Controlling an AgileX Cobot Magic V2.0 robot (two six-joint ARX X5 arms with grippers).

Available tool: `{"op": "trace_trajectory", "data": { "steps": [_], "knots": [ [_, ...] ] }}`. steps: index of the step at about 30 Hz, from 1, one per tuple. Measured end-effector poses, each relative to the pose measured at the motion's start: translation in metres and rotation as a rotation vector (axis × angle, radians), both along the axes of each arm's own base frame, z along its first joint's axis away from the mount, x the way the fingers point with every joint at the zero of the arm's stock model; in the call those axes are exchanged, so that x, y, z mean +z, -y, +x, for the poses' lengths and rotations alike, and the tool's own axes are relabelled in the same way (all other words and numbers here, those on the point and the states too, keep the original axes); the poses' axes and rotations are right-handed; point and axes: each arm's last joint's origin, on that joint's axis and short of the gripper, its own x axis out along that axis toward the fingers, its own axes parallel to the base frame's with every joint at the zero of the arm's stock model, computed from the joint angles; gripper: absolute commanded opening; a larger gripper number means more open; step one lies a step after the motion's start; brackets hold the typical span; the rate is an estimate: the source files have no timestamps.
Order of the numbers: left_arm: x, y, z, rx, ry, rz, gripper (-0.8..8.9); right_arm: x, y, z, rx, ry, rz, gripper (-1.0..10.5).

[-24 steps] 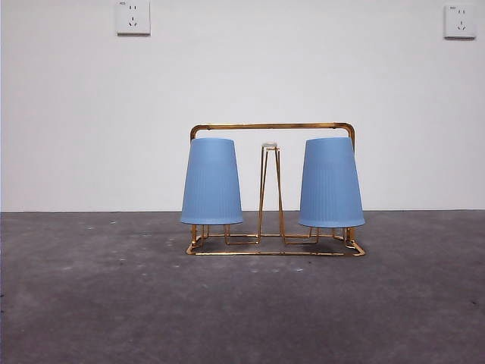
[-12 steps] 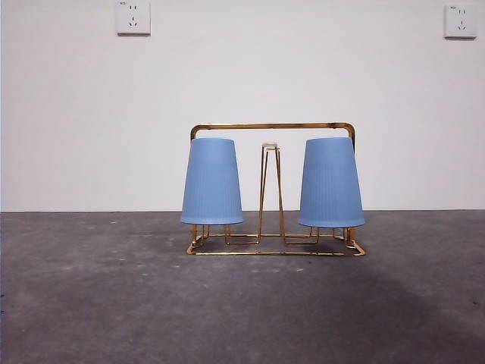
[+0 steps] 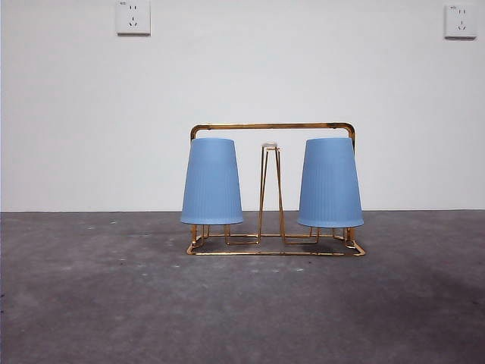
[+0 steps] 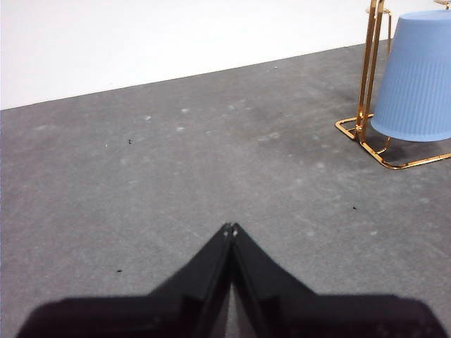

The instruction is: Pick up cup 1,put cup 1 in the cup rack,pick up cup 2,put cup 2 in the cup rack

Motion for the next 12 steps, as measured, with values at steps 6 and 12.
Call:
{"op": "trace_trajectory", "data": {
  "steps": [6,12],
  "knots": [
    [0.0,0.0,0.0,0.0,0.0,0.0,-0.04,-0.015,0.0,0.001,0.001,-0.071,0.003,0.0],
    [0.0,0.0,0.0,0.0,0.0,0.0,-0.04,-0.015,0.0,0.001,-0.003,-0.067,0.032,0.0]
  ]
}}
